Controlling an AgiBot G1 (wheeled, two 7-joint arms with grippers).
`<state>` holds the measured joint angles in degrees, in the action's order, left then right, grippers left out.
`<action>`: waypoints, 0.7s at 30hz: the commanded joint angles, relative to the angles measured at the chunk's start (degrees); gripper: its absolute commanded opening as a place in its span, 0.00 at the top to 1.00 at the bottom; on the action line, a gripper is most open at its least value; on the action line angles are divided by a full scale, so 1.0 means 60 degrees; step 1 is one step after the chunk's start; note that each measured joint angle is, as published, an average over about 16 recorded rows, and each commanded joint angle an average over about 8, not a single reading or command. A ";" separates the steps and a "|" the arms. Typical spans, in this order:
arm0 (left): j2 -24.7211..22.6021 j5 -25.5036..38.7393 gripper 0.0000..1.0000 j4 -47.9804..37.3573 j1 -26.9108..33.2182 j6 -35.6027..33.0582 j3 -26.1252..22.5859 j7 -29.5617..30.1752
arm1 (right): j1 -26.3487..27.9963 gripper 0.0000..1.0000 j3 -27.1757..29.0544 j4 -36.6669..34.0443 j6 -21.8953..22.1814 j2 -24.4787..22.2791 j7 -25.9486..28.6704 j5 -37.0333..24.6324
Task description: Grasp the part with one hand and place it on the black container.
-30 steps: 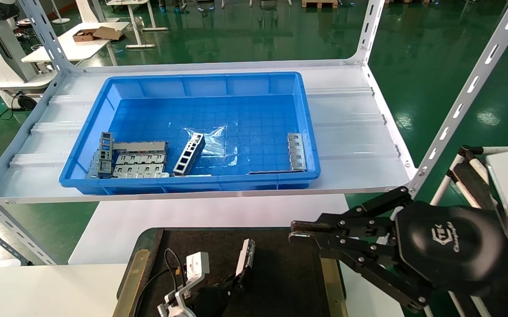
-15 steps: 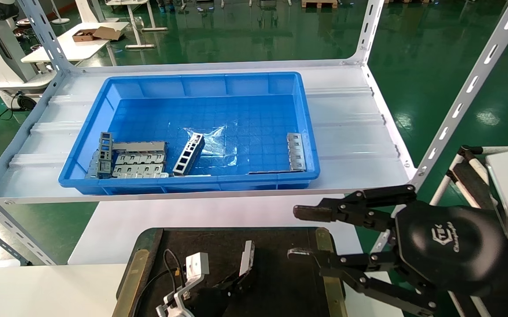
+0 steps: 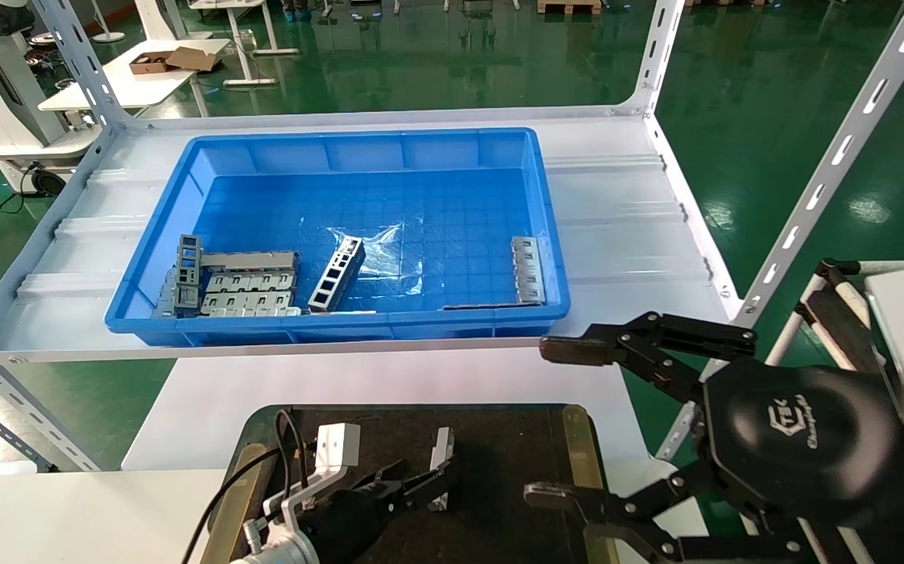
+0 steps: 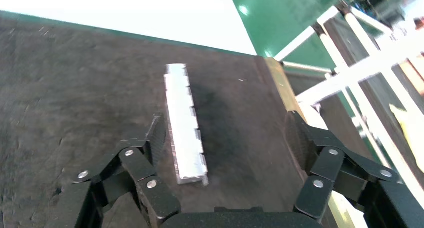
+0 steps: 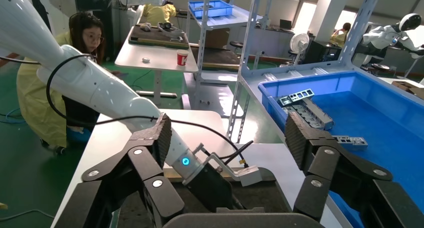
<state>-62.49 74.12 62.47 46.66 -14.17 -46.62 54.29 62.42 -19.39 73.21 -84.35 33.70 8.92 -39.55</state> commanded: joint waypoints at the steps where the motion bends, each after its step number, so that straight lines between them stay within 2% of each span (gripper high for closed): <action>1: 0.0238 0.0040 0.00 0.0330 0.0023 -0.0209 -0.0004 -0.0086 | 0.0000 0.00 0.0000 0.0000 0.0000 0.0000 0.0000 0.0000; 11: 0.1500 -0.0588 0.00 0.1269 0.0029 -0.2157 0.0487 -0.1417 | 0.0001 0.00 -0.0003 0.0000 0.0001 -0.0001 -0.0001 0.0002; 21: 0.2306 -0.2005 0.00 0.0991 0.0399 -0.4771 0.1419 -0.3440 | 0.0001 0.00 -0.0005 0.0000 0.0002 -0.0002 -0.0002 0.0003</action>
<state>-48.91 62.30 68.14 49.02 -42.40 -38.28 34.00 62.42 -19.42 73.21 -84.33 33.69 8.91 -39.53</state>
